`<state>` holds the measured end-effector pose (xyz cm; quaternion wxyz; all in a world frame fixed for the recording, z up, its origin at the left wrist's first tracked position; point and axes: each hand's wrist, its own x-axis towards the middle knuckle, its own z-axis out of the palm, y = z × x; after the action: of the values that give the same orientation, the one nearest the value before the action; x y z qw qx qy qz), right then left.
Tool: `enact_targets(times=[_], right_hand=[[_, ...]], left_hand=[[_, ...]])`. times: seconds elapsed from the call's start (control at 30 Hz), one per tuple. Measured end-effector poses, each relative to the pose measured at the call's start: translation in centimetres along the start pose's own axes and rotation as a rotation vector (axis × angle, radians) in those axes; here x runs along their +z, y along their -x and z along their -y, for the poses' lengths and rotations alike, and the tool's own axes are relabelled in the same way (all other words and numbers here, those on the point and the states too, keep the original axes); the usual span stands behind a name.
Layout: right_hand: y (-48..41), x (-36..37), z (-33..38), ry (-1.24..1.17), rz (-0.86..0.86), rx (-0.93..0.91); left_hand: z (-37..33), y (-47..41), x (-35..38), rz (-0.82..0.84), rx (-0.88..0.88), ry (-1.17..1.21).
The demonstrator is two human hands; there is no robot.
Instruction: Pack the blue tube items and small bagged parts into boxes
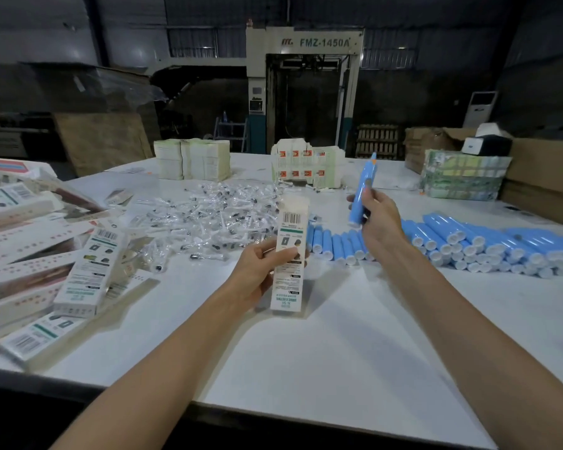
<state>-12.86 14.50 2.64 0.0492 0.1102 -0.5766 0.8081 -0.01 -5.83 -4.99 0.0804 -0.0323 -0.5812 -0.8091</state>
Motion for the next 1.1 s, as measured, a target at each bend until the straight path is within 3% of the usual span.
enact_targets(times=[0.13,0.27,0.53,0.77,0.97,1.1], right_hand=[[2.1,1.5,3.5,-0.218,0.224,-0.121],[2.9,3.3,4.7,0.026,0.283,-0.241],[2.0,3.0,4.0,0.409,0.26,-0.266],[1.3,2.5,4.2,0.716,0.541,-0.219],[1.6,2.0,0.3,0.74,0.581,-0.244],[1.1,2.5,-2.9,0.539,0.347,-0.254]], left_hand=[[-0.1,0.5,0.7,0.039,-0.011,-0.043],[-0.2,0.9,1.0,0.063,-0.003,-0.046],[-0.2,1.2,1.1,0.054,-0.004,-0.019],[0.1,1.1,1.0,0.103,-0.01,-0.017],[0.4,0.9,0.6,0.038,-0.03,-0.027],[0.5,0.9,0.1,-0.048,-0.003,-0.021]])
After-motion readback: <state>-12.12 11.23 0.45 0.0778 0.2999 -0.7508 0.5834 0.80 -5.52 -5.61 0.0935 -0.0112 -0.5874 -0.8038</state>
